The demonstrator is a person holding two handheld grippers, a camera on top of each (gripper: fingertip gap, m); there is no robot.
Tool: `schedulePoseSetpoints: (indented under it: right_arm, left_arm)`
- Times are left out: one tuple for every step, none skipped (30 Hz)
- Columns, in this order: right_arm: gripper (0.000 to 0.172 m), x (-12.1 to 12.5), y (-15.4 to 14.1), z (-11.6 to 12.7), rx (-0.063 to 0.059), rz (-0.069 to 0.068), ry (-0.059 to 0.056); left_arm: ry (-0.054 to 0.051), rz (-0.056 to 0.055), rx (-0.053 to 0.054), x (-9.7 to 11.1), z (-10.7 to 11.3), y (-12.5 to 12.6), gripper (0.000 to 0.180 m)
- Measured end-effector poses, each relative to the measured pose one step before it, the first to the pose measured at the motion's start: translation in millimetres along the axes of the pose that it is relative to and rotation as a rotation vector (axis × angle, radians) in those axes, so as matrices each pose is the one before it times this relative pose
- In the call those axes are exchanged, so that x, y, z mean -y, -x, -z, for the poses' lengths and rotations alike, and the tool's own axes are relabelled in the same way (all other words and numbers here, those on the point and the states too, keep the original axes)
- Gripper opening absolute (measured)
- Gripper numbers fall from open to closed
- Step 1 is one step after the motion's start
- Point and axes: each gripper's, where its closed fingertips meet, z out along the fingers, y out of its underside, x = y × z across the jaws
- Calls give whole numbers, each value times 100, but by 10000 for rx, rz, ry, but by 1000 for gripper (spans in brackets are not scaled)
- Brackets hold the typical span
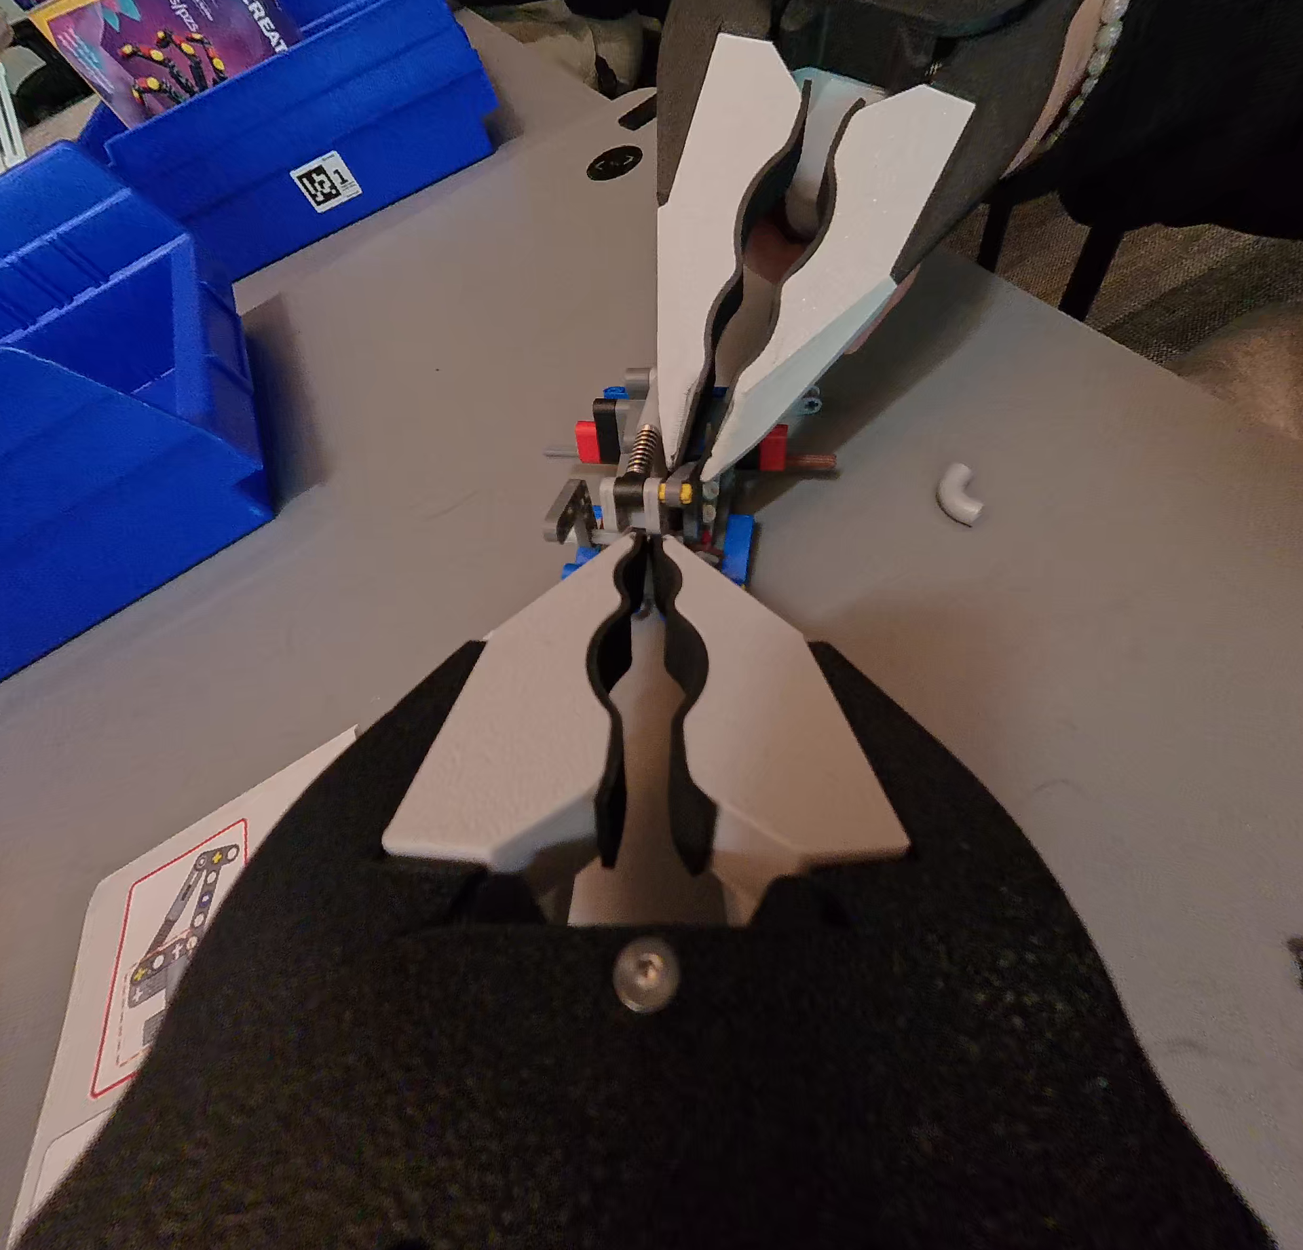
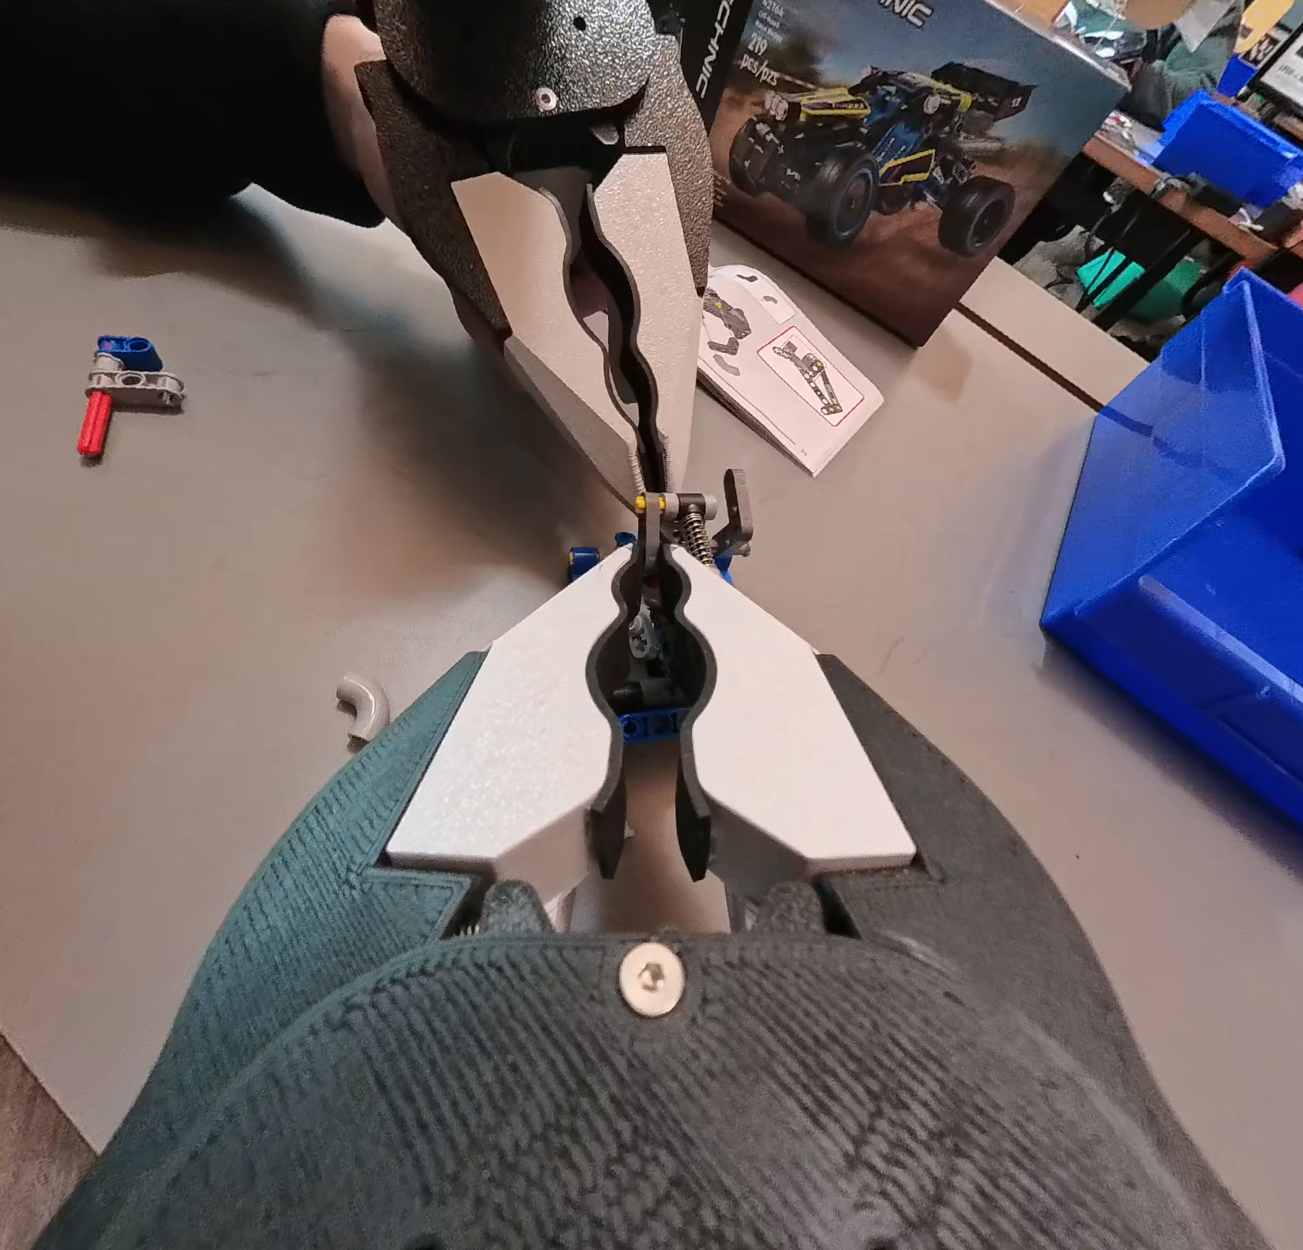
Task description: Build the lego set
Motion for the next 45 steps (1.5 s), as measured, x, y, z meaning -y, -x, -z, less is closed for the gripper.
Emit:
schedulePoseSetpoints:
  right_arm:
    - [1,21,6,10,-2,5,-9]
    - [1,5,-70,8,-52,-1,-7]
    - [1,15,-161,17,-106,-25,-9]
    - [0,-4,-97,15,-55,-29,-6]
    - [1,-24,-51,0,-22,-28,20]
    - [1,-87,-80,-4,-47,-25,50]
    - [1,-66,-68,11,-46,3,35]
    - [1,8,44,9,29,16,-6]
    - [1,30,17,30,19,-3,-24]
    - [1,57,-65,40,-32,-32,-41]
    - [1,43,-72,47,-20,-44,-42]
    - [1,66,-13,36,21,-35,-44]
    - [1,67,-32,40,-4,-32,-51]
    - [1,97,15,35,24,-29,-63]
    - [1,61,14,16,22,-29,-42]
    - [1,3,-13,-6,-2,-13,4]
    - [0,-5,-24,-14,-13,-5,7]
    - [0,-33,21,-19,8,6,21]
    - [0,-26,74,-36,41,21,27]
    - [0,6,45,-31,8,14,10]
    - [0,24,26,-34,2,6,0]
    - [0,52,48,-31,19,-11,-20]
    - [0,111,35,-25,9,-22,-47]
    - [0,98,12,-12,-2,-11,-52]
    - [0,71,22,-17,1,-17,-35]
    - [0,-22,-38,-38,-34,-4,26]
    - [0,-58,-34,-45,-34,16,47]
    - [1,-67,51,-51,4,35,50]
    - [1,-58,51,-54,12,35,50]
    - [1,-38,-3,-29,-22,5,36]
    - [1,-23,-46,-15,-42,-1,21]
    - [0,-10,-38,-5,-39,8,8]
    - [1,-18,-55,-1,-55,1,13]
    - [1,-31,-25,-5,-37,-11,26]
    - [1,-40,10,-13,-16,-6,30]
    - [1,-73,34,8,6,9,63]
    - [1,-128,45,3,26,56,145]
    - [1,-165,99,23,67,100,217]
    - [1,-78,80,83,57,130,194]
    - [1,-105,64,96,45,141,224]
    - [1,-125,90,88,52,112,228]
    - [1,-216,19,78,4,88,250]
    - [1,-101,81,81,50,80,152]
    - [1,-135,107,89,74,28,136]
    - [1,-189,-50,103,8,-6,141]
  left_arm:
    - [-22,6,-2,19,25,-1,0]
    - [-49,5,-53,62,56,-61,0]
    - [-66,23,-58,85,81,-62,2]
    - [-59,42,-11,65,88,28,4]
    - [-3,39,50,-24,100,124,5]
    - [45,16,49,-92,89,140,6]
    - [83,40,78,-131,94,200,8]
    - [69,63,89,-91,84,205,11]
    - [-1,119,34,30,60,127,14]
    - [-24,216,-68,62,19,-12,16]
    - [43,267,-138,-24,-74,-124,21]
    - [88,207,-68,-102,-149,-57,27]
    - [107,101,45,-155,-190,61,29]
    - [117,12,109,-159,-226,113,30]
    - [113,-43,80,-113,-215,43,30]
    - [86,-67,-28,-39,-175,-137,30]
    - [30,-33,-87,68,-163,-228,30]
    - [20,1,-62,65,-139,-158,29]
    - [31,15,-23,22,-118,-68,29]
    - [57,16,4,-30,-104,7,28]
    - [71,36,20,-66,-98,63,28]
    - [45,57,23,-36,-71,70,28]
    - [19,37,-7,-16,-34,7,26]
    - [18,19,-15,-22,-17,-12,25]
    - [5,34,3,0,-13,2,25]
    - [-13,10,1,28,-4,-13,24]
    - [-5,8,4,12,10,-10,23]
    - [7,24,5,-15,6,20,23]
    - [3,25,-23,-7,2,-30,23]
    - [5,27,-14,-17,13,-11,23]
    - [10,48,-7,-19,0,17,21]
    - [0,42,-7,-8,1,10,21]
    - [-11,11,7,11,15,21,20]
    - [-3,-12,23,3,6,10,19]
    - [3,-17,33,-1,-12,19,19]
    - [-1,-25,16,3,7,-1,19]
    - [-16,-21,17,26,-4,-12,19]
    - [-17,-17,28,29,10,1,19]
    - [-24,-41,40,32,8,-6,18]
    - [-26,-96,7,39,23,-96,18]
    - [-10,-116,20,17,8,-94,17]
    - [-7,-125,35,11,5,-88,17]
    - [-12,-112,39,40,-10,-87,17]
    - [5,-112,-2,8,-3,-136,16]
    - [0,-104,-14,-1,-11,-121,15]
